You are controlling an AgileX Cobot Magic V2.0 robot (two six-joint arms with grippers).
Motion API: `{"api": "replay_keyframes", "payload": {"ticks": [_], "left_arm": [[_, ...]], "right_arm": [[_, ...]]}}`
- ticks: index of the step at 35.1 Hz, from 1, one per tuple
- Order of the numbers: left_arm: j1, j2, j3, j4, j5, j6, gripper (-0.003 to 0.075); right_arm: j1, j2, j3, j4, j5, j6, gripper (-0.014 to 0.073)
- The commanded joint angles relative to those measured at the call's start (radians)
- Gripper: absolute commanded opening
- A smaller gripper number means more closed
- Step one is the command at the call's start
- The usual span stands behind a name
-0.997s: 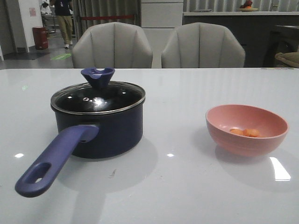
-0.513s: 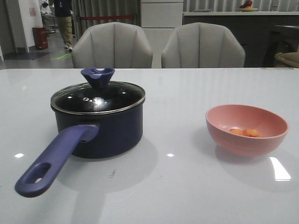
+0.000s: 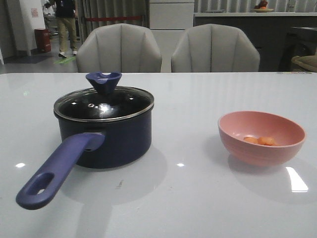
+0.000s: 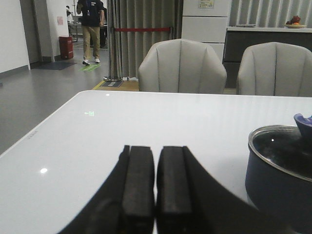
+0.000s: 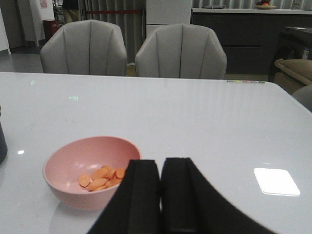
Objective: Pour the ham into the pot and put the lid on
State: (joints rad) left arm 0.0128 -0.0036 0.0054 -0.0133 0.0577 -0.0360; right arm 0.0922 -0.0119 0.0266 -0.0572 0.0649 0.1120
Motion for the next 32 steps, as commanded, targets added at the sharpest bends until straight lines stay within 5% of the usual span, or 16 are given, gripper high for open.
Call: {"api": "replay_keyframes", "payload": {"ticks": [1,13,26,32], "left_arm": [[0.0,-0.021,0.02,-0.009,-0.087,-0.001,0.0113],[0.0,-0.016,-0.026,-0.009,-0.429,-0.001,0.0113],[0.0,0.163,-0.386,0.026,0.153,-0.001,0.0113],[0.0,0.264,-0.458,0.022,0.278,-0.001,0.0113]], "right_arm": [[-0.004,-0.017,-0.005,-0.01,-0.073,0.0,0.016],[-0.004,-0.017,-0.005,-0.01,-0.073,0.0,0.016],[-0.004,-0.017,-0.005,-0.01,-0.073,0.0,0.016],[-0.004,-0.017,-0.005,-0.01,-0.073,0.0,0.016]]}}
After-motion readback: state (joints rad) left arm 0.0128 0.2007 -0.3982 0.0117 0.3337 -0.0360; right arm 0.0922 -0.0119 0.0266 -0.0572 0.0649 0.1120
